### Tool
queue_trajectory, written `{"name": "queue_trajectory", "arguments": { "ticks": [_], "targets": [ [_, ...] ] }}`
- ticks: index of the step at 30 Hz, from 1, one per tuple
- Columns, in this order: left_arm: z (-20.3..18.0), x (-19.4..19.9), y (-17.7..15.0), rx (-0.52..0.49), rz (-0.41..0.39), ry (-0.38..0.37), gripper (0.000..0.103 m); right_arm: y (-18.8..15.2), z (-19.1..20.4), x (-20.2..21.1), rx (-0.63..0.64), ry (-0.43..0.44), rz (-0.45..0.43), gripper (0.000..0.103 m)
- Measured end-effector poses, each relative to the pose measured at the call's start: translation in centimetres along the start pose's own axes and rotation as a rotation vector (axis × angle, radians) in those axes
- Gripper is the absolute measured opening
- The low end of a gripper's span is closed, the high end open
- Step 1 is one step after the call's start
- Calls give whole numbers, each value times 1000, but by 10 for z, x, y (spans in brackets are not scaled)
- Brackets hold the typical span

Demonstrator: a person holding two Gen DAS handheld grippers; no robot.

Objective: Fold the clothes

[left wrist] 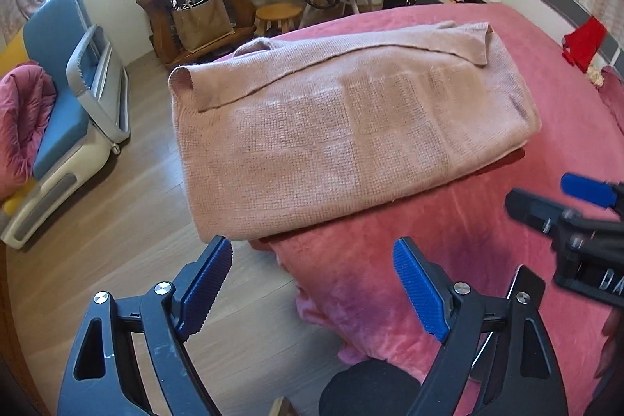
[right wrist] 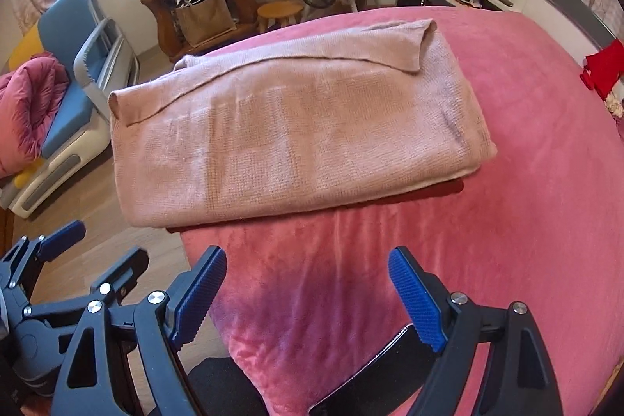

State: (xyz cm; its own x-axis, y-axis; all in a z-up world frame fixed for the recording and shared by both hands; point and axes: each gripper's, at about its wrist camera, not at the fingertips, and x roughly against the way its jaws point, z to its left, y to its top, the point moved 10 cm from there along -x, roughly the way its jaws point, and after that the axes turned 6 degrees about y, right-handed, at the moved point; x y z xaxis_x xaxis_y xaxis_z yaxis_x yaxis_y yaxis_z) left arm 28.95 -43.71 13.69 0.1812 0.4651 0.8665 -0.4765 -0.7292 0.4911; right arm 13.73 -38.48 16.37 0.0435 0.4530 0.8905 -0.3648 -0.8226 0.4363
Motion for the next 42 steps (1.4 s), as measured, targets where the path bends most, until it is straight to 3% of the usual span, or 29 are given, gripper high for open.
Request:
{"name": "queue_trajectory", "arguments": {
  "ticks": [11,22,29,34,42],
  "targets": [
    [1,-3,-10,60,30,-31,86,10,-2,2,29,-52,-26,87],
    [14,-2,-11,97,7,20,86,12,-3,3,40,-61,-51,87],
    [20,-11,-19,149,68,-6,86,12,-2,3,43,-56,-56,87],
    [14,-9,-27,137,99,-18,86,12,-3,2,43,-61,-62,87],
    [12,0,-23,113,66,-9,86,12,-1,6,58,-67,-72,87]
  ]
}}
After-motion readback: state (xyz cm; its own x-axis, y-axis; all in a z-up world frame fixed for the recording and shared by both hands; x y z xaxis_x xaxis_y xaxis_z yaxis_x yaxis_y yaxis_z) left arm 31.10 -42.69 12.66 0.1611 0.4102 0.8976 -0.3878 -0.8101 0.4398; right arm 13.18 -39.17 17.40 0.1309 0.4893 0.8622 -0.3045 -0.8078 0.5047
